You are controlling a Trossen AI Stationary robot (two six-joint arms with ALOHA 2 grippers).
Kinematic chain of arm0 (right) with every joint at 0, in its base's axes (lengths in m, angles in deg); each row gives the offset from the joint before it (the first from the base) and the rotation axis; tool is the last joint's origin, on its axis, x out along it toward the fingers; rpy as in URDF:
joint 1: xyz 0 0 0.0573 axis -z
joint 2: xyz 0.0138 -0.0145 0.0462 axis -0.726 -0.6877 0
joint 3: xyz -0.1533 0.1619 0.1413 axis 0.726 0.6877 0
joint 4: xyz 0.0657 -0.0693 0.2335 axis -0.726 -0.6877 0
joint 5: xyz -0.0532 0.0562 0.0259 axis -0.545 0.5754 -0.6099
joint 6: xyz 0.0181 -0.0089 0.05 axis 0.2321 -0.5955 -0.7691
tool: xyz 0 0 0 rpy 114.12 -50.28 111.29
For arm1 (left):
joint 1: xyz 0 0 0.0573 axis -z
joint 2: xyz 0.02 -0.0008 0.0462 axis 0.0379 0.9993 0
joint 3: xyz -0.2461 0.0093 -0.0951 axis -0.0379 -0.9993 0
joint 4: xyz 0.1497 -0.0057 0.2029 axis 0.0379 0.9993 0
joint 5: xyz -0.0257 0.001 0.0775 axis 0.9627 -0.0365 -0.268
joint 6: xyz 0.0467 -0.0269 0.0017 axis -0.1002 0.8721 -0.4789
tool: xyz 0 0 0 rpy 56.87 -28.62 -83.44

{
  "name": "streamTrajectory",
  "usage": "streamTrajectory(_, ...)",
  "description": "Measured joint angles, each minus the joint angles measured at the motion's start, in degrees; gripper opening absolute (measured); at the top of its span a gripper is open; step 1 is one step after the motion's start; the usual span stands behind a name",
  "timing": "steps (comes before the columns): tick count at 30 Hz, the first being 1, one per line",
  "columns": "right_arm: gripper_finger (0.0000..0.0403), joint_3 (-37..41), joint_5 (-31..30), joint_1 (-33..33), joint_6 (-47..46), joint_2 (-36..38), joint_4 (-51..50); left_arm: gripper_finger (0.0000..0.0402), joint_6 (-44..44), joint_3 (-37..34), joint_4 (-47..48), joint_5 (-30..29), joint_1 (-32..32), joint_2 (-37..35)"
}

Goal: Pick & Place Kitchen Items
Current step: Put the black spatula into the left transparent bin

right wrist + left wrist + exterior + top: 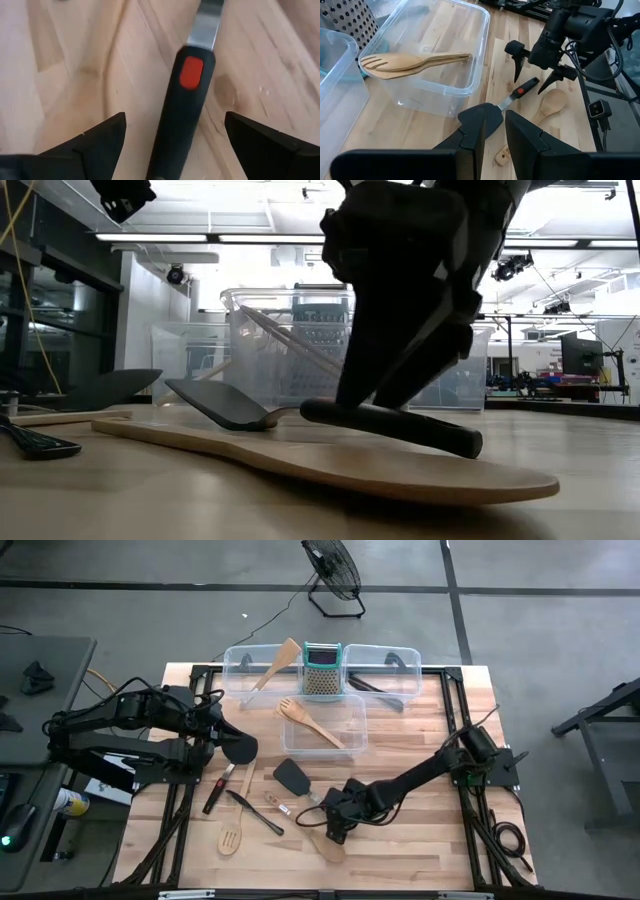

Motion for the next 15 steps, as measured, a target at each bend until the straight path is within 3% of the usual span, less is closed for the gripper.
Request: streamTrajectory(15,0.0325,-0.03,-6.15,-0.42,3.7,-2.27,-0.07,0.0074,0.0,0.0,0.07,-0.03,0.0,0.02)
